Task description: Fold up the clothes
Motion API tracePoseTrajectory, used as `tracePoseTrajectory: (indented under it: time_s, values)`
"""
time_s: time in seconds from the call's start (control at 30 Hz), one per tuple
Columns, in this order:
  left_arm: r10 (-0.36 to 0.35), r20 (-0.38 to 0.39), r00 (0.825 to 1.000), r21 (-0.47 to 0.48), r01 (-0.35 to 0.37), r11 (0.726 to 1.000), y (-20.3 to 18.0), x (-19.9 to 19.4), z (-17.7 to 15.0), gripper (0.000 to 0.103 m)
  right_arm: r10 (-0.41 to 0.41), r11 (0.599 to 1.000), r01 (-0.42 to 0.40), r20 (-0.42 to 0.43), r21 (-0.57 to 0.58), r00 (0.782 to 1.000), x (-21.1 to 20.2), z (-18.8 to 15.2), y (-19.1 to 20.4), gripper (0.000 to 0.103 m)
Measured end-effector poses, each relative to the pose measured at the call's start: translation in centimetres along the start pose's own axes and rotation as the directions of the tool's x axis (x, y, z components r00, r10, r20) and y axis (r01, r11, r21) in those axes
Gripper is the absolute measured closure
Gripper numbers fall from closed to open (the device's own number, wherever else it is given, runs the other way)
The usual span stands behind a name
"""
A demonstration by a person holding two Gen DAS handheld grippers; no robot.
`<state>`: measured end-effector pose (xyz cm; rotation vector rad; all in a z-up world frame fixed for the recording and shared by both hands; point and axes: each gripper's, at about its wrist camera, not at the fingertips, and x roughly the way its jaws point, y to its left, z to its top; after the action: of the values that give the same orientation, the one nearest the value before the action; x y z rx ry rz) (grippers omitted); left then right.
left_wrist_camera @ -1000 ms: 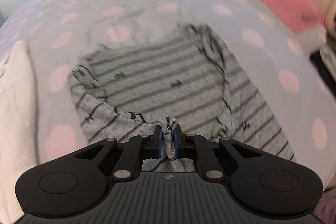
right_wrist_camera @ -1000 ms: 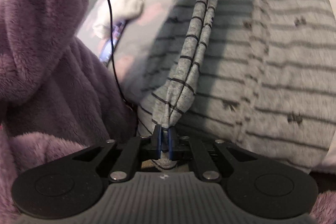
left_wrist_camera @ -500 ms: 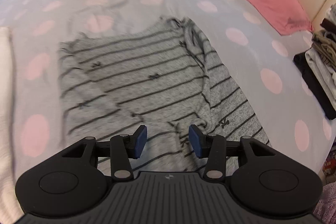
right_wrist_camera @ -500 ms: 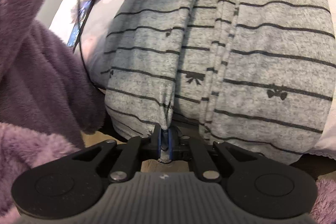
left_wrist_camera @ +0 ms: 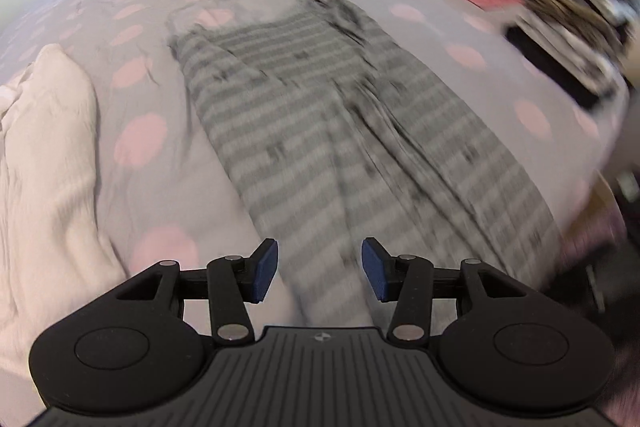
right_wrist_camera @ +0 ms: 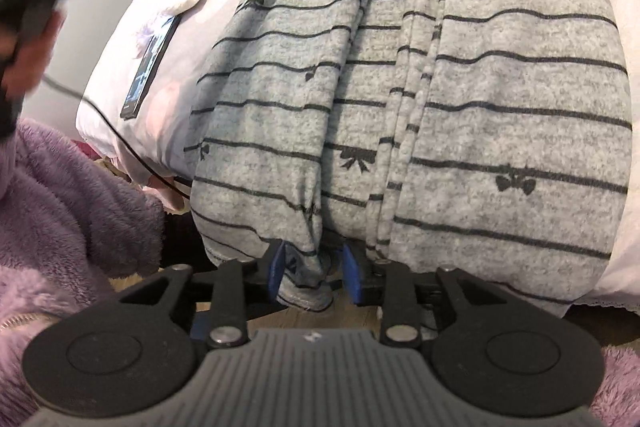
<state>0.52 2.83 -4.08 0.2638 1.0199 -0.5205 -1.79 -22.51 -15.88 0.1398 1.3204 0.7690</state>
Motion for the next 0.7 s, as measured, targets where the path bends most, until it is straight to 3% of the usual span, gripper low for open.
tracePoseTrajectory:
  time_s: [0.17,0.27,0.3,0.33,0.4,0.53,0.6,0.67,0.7]
  values:
    - [-0.056,-0.077,0.995,0.113,0.064,0.992,-3.1,-0.8,-4.8,0.059,-0.038,0.998,0.035,-0.047,-0.058,0.998,1.2,-1.0,1.1,0.061]
    - [-0.042,-0.162,0.986,0.153,0.067,0.986,-4.6,0.0,-7.1,0.059,-0.072,0.994,0.065,-0.08,-0.089,0.994,2.7,-1.2,1.5,0.061]
    - [-0.042,-0.181,0.983,0.181,0.076,0.98,-5.2,0.2,-7.6,0.059,-0.079,0.993,0.07,-0.09,-0.092,0.993,3.1,-1.2,1.6,0.07]
    - [-0.042,-0.194,0.98,0.212,0.084,0.974,-5.8,0.3,-8.1,0.059,-0.073,0.994,0.064,-0.108,-0.088,0.991,3.2,-1.3,1.6,0.097]
    - [-0.041,-0.218,0.975,0.271,0.101,0.957,-6.9,0.5,-9.1,0.059,-0.057,0.997,0.048,-0.144,-0.065,0.988,2.7,-1.6,1.8,0.097]
    - [-0.043,-0.286,0.957,0.284,0.128,0.95,-7.2,1.7,-10.4,0.059,0.015,1.0,-0.016,-0.163,-0.006,0.986,0.4,-2.5,2.0,0.097]
    - [-0.052,-0.307,0.95,0.276,0.141,0.951,-7.2,2.2,-10.7,0.059,-0.082,0.996,0.075,-0.176,-0.048,0.981,0.3,-3.0,2.0,0.097]
    - [-0.057,-0.319,0.946,0.27,0.149,0.951,-7.1,2.8,-10.9,0.059,-0.227,0.97,0.206,-0.18,-0.126,0.957,1.2,-3.4,2.2,0.097]
    - [-0.058,-0.315,0.947,0.257,0.144,0.956,-6.9,3.0,-10.9,0.059,-0.226,0.97,0.205,-0.18,-0.129,0.957,1.3,-3.3,2.2,0.097]
